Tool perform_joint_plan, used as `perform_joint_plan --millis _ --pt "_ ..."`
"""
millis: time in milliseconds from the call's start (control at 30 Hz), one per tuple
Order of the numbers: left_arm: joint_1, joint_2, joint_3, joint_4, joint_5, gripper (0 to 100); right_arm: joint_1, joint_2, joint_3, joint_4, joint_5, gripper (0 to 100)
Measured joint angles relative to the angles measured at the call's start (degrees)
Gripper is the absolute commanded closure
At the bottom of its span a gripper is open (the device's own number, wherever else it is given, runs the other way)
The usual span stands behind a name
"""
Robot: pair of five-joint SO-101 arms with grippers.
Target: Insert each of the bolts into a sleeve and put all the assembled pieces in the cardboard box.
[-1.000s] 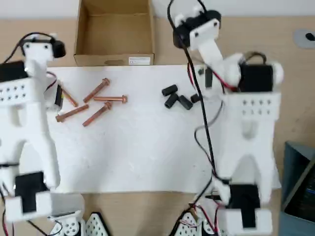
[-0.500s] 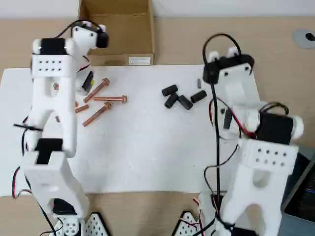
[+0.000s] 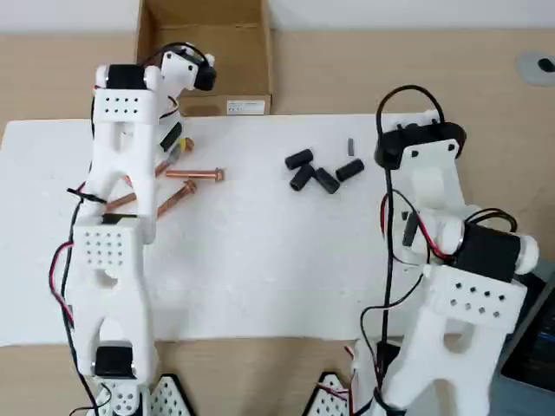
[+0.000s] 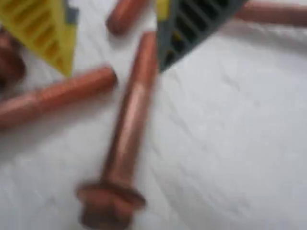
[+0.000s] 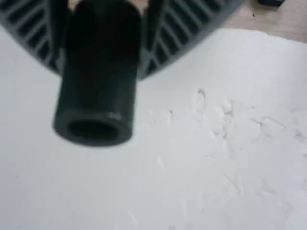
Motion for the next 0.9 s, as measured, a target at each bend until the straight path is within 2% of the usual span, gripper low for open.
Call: perform_joint_plan --millis 233,567,767,900 --pt "0.1 8.4 -9.8 0.0 -0.9 86 0.0 0.0 3.0 -2.5 0.0 98.8" --pt "0.1 15.0 -15.8 -0.6 -0.9 87 0.0 0.0 3.3 -3.1 0.0 98.8" --pt "1.1 16.5 -16.3 -1.0 -0.9 100 0.0 0.0 3.3 -3.1 0.0 98.8" --pt "1.5 17.2 -16.6 -1.0 -0.9 100 0.0 0.0 3.3 -3.1 0.0 98.8"
